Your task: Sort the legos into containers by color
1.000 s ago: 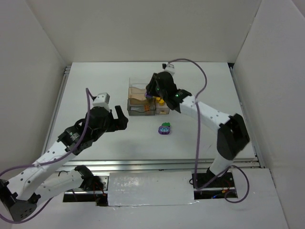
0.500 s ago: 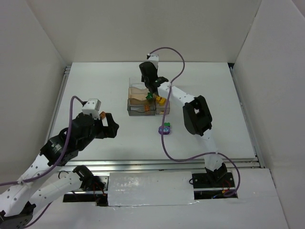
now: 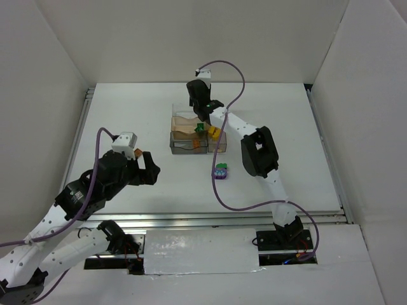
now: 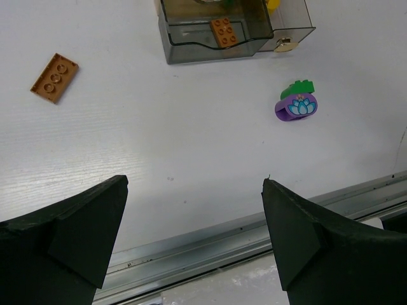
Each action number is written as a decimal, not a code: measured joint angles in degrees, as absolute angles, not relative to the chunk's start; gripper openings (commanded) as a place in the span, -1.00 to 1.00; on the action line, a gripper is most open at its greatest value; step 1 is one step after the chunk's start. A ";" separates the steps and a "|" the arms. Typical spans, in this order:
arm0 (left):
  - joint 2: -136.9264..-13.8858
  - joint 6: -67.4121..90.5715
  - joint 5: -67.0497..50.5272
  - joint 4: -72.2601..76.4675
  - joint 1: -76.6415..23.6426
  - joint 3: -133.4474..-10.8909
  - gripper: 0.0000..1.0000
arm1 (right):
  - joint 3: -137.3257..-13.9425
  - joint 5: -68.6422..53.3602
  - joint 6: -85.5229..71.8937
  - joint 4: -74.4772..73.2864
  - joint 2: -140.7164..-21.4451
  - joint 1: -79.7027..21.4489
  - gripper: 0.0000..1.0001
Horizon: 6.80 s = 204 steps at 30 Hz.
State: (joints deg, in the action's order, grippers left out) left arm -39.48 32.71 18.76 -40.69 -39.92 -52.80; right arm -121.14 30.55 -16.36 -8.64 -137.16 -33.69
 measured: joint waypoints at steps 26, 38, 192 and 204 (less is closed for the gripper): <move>-45.36 31.86 17.28 -40.21 -37.01 -52.77 0.99 | -77.60 24.38 -29.93 -16.21 -82.19 -34.63 0.99; -81.95 39.42 16.19 -31.03 -49.34 -64.23 0.99 | -59.94 24.40 -38.96 -38.04 -48.47 -34.63 0.99; -47.88 34.94 8.54 3.90 -67.72 -55.37 0.87 | -53.56 -36.34 -26.35 -8.49 -38.63 -36.12 -1.00; -50.33 38.17 2.37 5.87 -67.61 -57.34 0.62 | -52.73 -45.39 -31.90 2.44 -37.65 -36.10 -1.00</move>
